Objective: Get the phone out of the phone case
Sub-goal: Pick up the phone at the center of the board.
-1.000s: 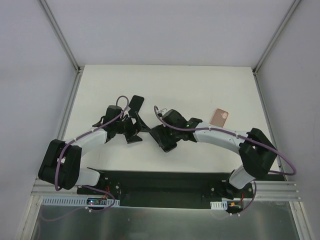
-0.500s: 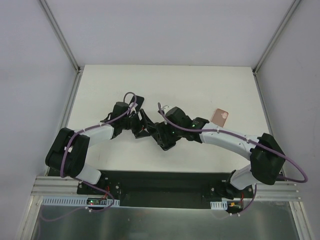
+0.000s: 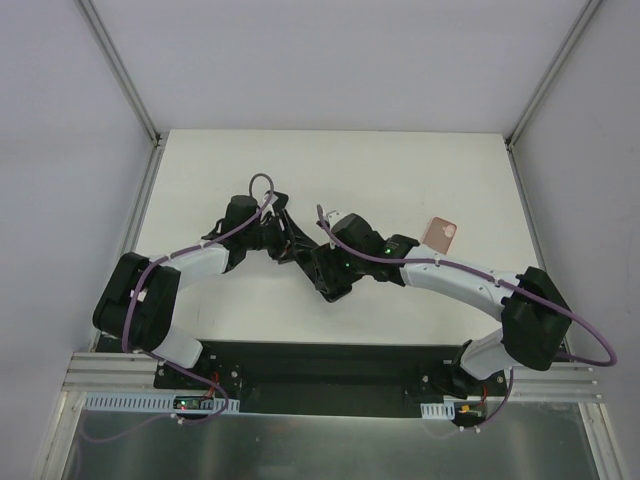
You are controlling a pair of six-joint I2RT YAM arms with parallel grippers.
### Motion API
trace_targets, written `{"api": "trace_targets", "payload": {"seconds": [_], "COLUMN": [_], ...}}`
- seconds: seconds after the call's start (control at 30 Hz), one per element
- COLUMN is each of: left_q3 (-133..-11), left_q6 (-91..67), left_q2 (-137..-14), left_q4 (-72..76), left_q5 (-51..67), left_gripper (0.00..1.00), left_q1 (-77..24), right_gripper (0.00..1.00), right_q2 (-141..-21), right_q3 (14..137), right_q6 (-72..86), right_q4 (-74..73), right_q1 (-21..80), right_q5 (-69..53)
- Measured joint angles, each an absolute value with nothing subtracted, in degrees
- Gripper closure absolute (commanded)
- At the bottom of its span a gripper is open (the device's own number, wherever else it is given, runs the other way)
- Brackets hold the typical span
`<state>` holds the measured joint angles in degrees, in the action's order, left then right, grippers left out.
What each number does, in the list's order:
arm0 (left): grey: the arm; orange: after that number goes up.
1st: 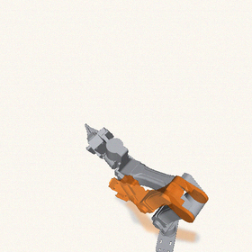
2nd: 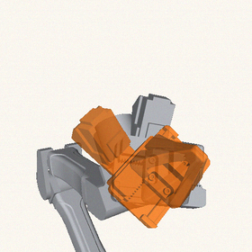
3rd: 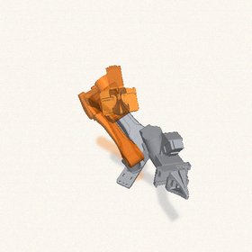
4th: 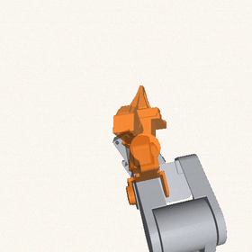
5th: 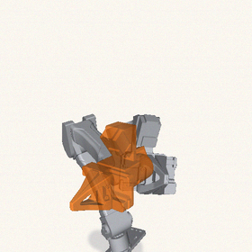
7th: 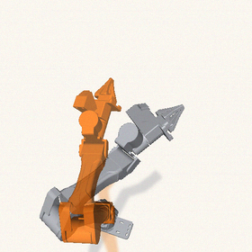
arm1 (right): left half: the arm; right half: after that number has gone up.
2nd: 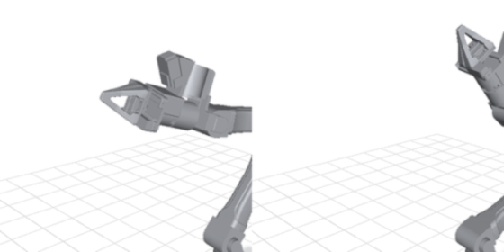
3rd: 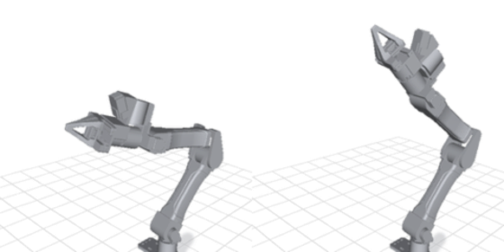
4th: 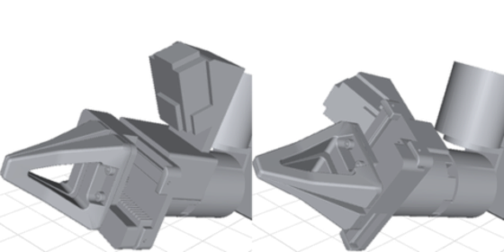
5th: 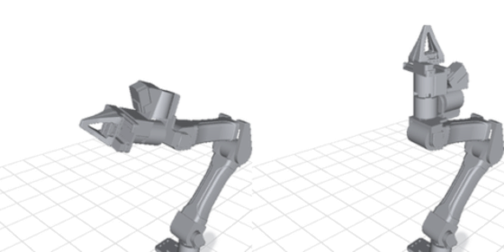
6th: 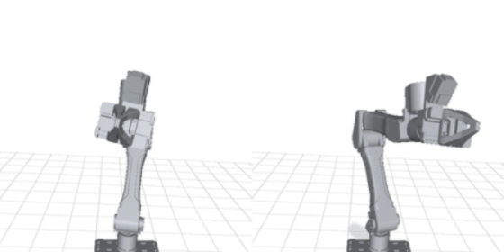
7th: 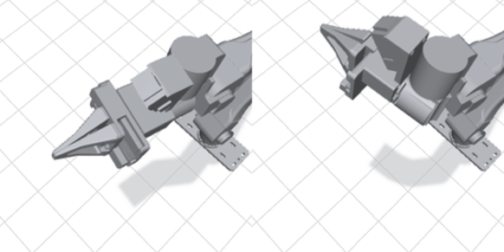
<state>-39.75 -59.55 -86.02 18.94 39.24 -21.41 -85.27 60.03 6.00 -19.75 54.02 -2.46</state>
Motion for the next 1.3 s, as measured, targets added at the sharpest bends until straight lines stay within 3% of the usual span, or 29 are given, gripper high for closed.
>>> {"api": "trace_targets", "payload": {"seconds": [0.4,0.53,0.6,0.67,0.7,0.73,0.9,1.0,1.23,1.27,1.3], "left_q3": [-39.8,-39.8,-40.0,-40.1,-40.1,-40.1,-40.1,-40.1,-40.4,-40.4,-40.4], "left_q6": [-59.6,-59.6,-59.5,-59.4,-59.4,-59.4,-59.2,-59.3,-59.4,-59.4,-59.4], "left_q2": [-87.0,-87.3,-87.7,-88.1,-88.2,-88.2,-88.2,-88.2,-88.1,-88.1,-88.1], "left_q4": [20.9,21.2,21.5,21.8,21.8,21.8,22.1,22.1,24.3,24.3,24.3], "left_q5": [42.0,42.5,43.1,43.4,43.4,43.4,43.5,43.5,45.6,45.6,45.6], "left_gripper": [0.54,0.46,0.47,0.53,0.63,0.66,0.70,0.98,1.00,1.00,1.00], "left_q1": [-21.8,-22.3,-22.5,-22.8,-22.9,-22.9,-22.9,-22.9,-22.9,-22.9,-22.9], "right_gripper": [0.98,0.99,0.99,0.99,0.99,0.99,0.99,0.99,0.98,0.96,0.87], "right_q2": [-85.3,-85.3,-85.2,-85.2,-85.1,-85.0,-83.9,-83.8,-83.8,-83.8,-83.8], "right_q3": [60.1,60.1,60.1,60.2,60.2,60.2,60.2,60.2,60.2,60.2,60.2], "right_q6": [6.5,6.5,6.6,6.6,6.6,6.6,6.6,6.6,7.1,7.1,7.1], "right_q4": [-19.8,-19.9,-19.9,-19.9,-20.0,-20.0,-20.0,-20.0,-20.3,-20.3,-20.3], "right_q1": [54.0,54.0,54.0,53.8,53.7,53.6,52.7,52.0,51.4,51.3,51.3], "right_q5": [-3.1,-3.1,-3.0,-3.0,-3.1,-3.1,-3.2,-3.3,-4.7,-4.7,-4.8]}}
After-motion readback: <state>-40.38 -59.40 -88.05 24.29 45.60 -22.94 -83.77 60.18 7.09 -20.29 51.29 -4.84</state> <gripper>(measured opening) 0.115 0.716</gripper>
